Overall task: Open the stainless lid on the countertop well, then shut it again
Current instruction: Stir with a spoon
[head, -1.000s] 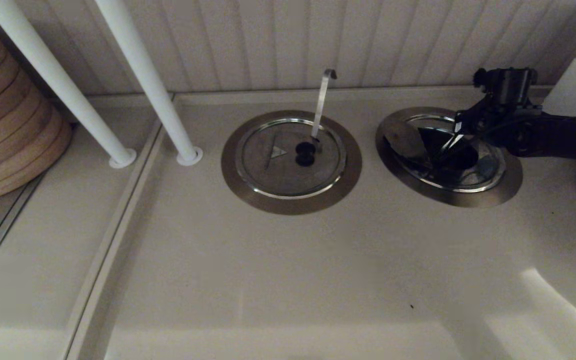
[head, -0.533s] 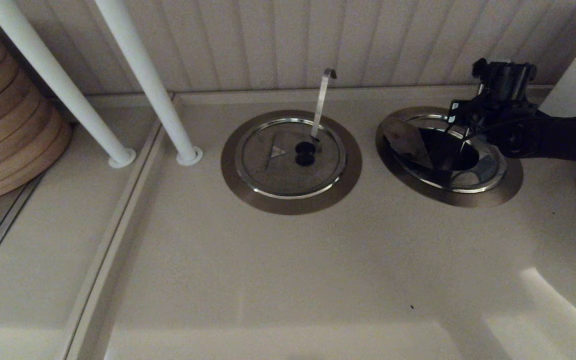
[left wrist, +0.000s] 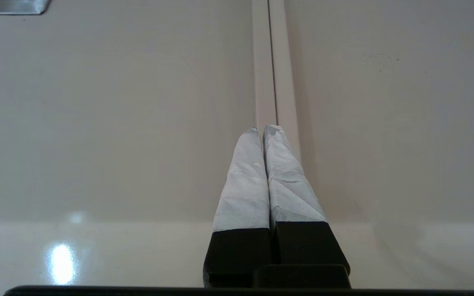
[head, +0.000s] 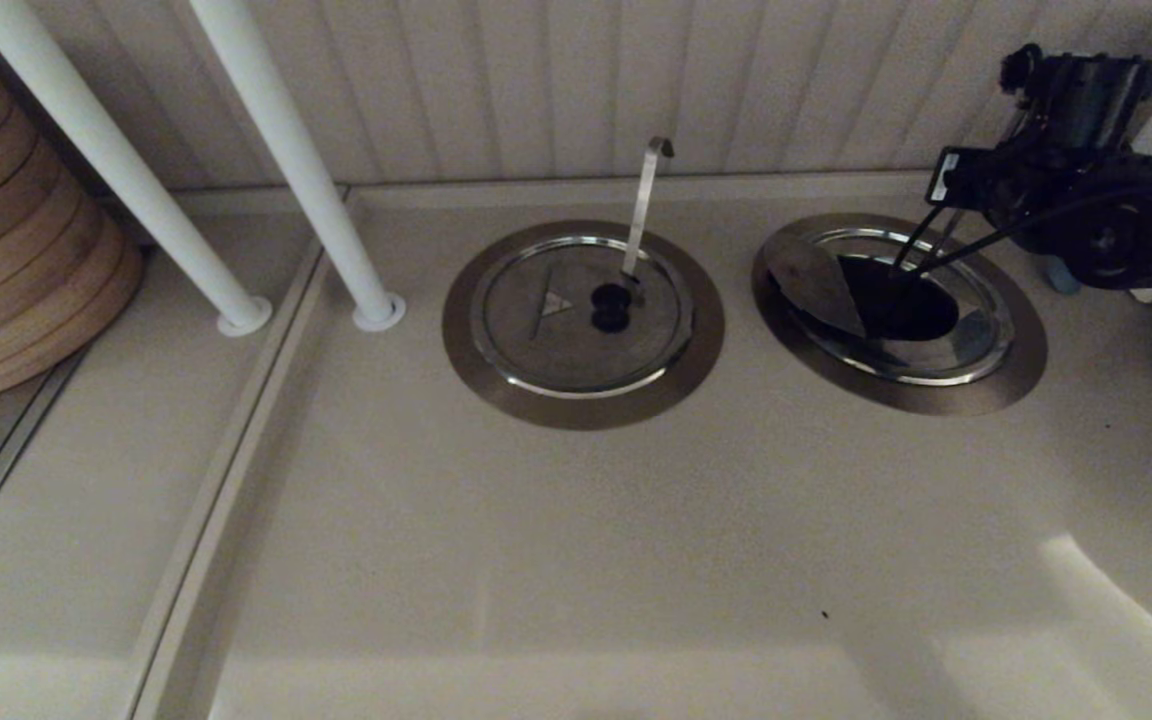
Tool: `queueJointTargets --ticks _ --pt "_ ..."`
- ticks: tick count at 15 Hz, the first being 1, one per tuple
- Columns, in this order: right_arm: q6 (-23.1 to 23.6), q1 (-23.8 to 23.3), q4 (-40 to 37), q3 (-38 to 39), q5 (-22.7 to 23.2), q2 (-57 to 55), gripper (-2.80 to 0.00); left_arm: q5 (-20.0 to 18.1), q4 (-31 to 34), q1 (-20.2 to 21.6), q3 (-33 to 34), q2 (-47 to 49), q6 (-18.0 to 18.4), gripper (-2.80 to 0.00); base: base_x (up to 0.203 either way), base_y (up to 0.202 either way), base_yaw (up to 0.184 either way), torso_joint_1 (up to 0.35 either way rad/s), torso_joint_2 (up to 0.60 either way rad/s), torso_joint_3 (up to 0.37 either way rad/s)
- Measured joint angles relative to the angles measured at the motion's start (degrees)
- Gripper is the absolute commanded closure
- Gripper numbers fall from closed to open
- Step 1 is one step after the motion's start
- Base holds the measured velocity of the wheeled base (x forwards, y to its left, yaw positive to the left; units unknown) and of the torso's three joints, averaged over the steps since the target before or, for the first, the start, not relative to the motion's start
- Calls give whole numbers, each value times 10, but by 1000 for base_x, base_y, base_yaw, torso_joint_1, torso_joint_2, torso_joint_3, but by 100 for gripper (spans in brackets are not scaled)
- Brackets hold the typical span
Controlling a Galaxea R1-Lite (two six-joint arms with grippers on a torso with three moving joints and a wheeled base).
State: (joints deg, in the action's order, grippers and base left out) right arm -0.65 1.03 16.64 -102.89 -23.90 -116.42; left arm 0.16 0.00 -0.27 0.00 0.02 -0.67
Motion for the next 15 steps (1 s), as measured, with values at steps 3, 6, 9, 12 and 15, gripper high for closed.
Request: queueJointTargets --ticks 3,6,9,12,15 --pt "-15 10 -12 23 4 45 0 0 0 0 0 0 0 0 0 0 0 0 0 0" --pt "-19 15 -18 34 5 75 0 0 0 0 0 0 0 0 0 0 0 0 0 0" --pt "-29 19 -34 34 6 90 0 0 0 0 0 0 0 0 0 0 0 0 0 0" --pt "-33 25 -74 34 22 103 0 0 0 0 0 0 0 0 0 0 0 0 0 0" --pt "-41 21 -135 37 78 121 0 0 0 0 0 0 0 0 0 0 0 0 0 0"
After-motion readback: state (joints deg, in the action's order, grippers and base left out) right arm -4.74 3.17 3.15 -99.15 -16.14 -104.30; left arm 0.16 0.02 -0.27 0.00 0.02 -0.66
